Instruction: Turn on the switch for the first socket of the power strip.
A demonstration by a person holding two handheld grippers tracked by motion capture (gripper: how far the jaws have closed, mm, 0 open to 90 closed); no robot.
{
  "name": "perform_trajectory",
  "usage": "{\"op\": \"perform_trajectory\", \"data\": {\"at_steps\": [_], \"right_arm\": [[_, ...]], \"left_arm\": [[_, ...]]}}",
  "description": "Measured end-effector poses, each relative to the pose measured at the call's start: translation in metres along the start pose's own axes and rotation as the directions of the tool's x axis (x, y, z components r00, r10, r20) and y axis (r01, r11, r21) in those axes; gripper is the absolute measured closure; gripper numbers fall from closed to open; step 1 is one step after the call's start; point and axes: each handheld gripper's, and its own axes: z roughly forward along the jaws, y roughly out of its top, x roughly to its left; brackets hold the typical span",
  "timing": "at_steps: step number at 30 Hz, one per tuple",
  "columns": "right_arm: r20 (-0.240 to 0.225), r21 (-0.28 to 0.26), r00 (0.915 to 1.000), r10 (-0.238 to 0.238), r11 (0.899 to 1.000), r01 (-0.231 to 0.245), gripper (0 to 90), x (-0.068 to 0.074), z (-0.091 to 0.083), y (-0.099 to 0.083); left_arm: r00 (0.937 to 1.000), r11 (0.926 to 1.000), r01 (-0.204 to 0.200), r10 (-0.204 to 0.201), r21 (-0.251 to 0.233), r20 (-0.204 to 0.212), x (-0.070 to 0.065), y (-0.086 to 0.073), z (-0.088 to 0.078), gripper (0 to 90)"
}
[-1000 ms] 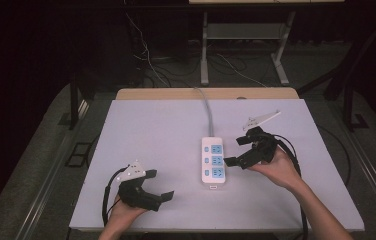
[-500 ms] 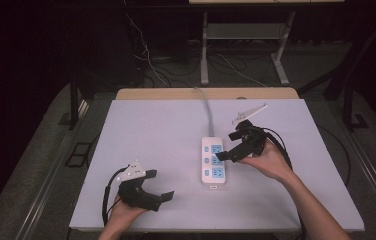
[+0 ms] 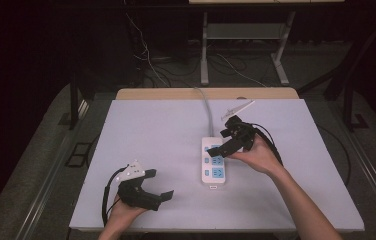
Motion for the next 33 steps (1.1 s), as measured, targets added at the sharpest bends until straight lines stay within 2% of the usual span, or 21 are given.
{"op": "perform_trajectory", "data": {"at_steps": [5, 8, 9, 10, 11, 12, 15, 24, 33], "right_arm": [[0.006, 0.008, 1.0000, 0.004, 1.000, -0.004, 0.5, 0.000, 0.007, 0.004], [0.005, 0.002, 1.0000, 0.002, 1.000, -0.002, 15.2, -0.002, 0.011, 0.006], [0.005, -0.001, 1.0000, 0.009, 1.000, -0.009, 15.6, -0.003, 0.013, 0.006], [0.010, 0.006, 0.9999, 0.012, 1.000, -0.012, 20.1, -0.004, 0.015, 0.006], [0.006, 0.014, 0.9997, 0.024, 1.000, -0.024, 29.6, -0.006, 0.018, 0.006], [0.006, 0.014, 0.9997, 0.024, 1.000, -0.024, 29.6, -0.006, 0.018, 0.006], [0.008, 0.020, 0.9994, 0.033, 0.999, -0.034, 40.5, -0.012, 0.024, 0.005], [-0.030, -0.008, 0.9981, 0.053, 0.999, -0.054, 54.8, -0.024, 0.031, 0.003], [-0.060, 0.018, 0.9965, 0.058, 0.998, -0.057, 70.9, -0.039, 0.038, -0.001]], "left_arm": [[1.0000, 1.0000, -0.003, 0.003, 0.003, 0.001, 0.000, 0.000, 0.000, 0.0], [1.0000, 1.0000, -0.004, 0.004, 0.000, -0.003, 0.000, 0.000, 0.000, 0.0], [1.0000, 1.0000, -0.005, 0.005, -0.003, -0.006, 0.000, 0.000, -0.001, 0.0], [1.0000, 1.0000, -0.003, 0.003, -0.005, -0.007, 0.000, 0.000, -0.001, 0.0], [1.0000, 1.0000, -0.002, 0.002, -0.007, -0.007, 0.000, 0.000, -0.001, 0.0], [1.0000, 1.0000, -0.002, 0.002, -0.008, -0.008, 0.000, 0.000, -0.001, 0.0], [1.0000, 1.0000, -0.001, 0.001, -0.009, -0.008, 0.001, 0.000, -0.001, 0.0], [1.0000, 1.0000, -0.008, 0.008, -0.002, -0.001, 0.002, 0.001, 0.001, 0.0], [0.9999, 0.9999, -0.011, 0.011, -0.002, 0.003, 0.002, 0.001, 0.000, 0.0]]}}
